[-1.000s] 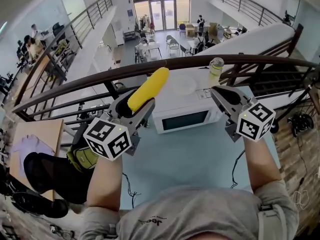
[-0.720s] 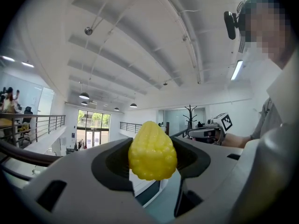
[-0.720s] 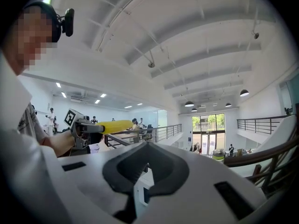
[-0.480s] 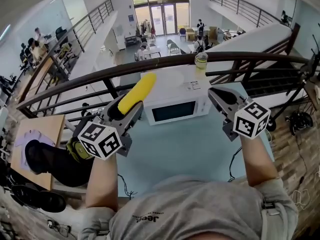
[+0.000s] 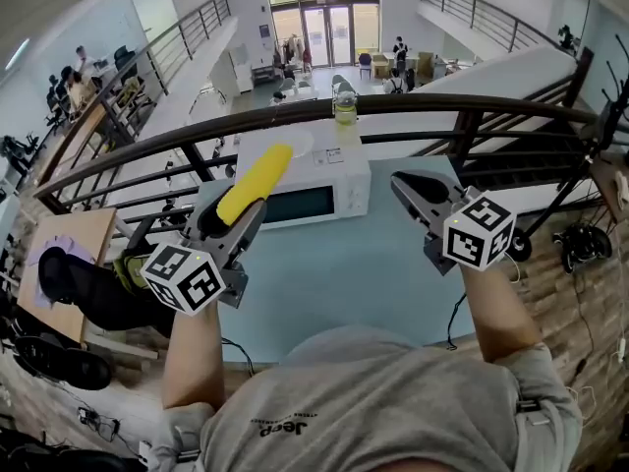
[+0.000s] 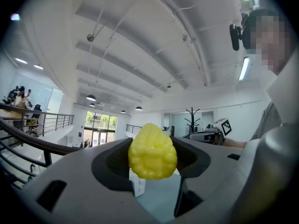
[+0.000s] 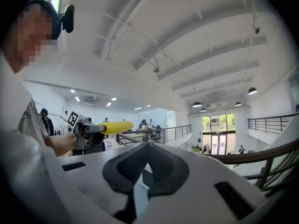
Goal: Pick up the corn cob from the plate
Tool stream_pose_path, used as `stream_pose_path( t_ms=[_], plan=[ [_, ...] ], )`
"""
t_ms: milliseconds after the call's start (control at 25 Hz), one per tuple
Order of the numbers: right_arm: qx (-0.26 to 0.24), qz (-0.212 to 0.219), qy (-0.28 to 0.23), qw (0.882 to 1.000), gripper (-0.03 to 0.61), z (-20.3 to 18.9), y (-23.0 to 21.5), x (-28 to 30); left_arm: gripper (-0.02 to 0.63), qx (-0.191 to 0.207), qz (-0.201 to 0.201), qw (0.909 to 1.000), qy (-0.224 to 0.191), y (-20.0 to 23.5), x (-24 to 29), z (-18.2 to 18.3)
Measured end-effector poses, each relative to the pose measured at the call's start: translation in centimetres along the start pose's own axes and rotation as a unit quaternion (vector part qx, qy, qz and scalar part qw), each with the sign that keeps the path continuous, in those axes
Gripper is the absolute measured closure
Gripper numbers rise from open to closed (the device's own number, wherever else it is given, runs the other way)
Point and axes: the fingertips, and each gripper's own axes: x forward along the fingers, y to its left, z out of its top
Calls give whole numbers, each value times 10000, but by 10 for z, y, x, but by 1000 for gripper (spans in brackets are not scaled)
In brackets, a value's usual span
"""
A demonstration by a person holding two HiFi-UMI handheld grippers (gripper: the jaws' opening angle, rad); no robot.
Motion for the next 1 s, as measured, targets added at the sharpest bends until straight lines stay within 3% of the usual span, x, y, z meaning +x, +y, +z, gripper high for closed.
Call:
stream_pose_path(
  t_ms=[360,800,1000],
  plan=[
    [267,199,134,9994,563,-46,-22,-28,354,-192,197,9990,352,-32,0,-50],
    [636,-9,464,9969,564,-101,28,-1,354,-439,-62,9951,882,-3,-50,-118],
    [638,-16,720,9954,563,-129,59,28,354,-621,-96,9937,930,24,-80,-142]
  ],
)
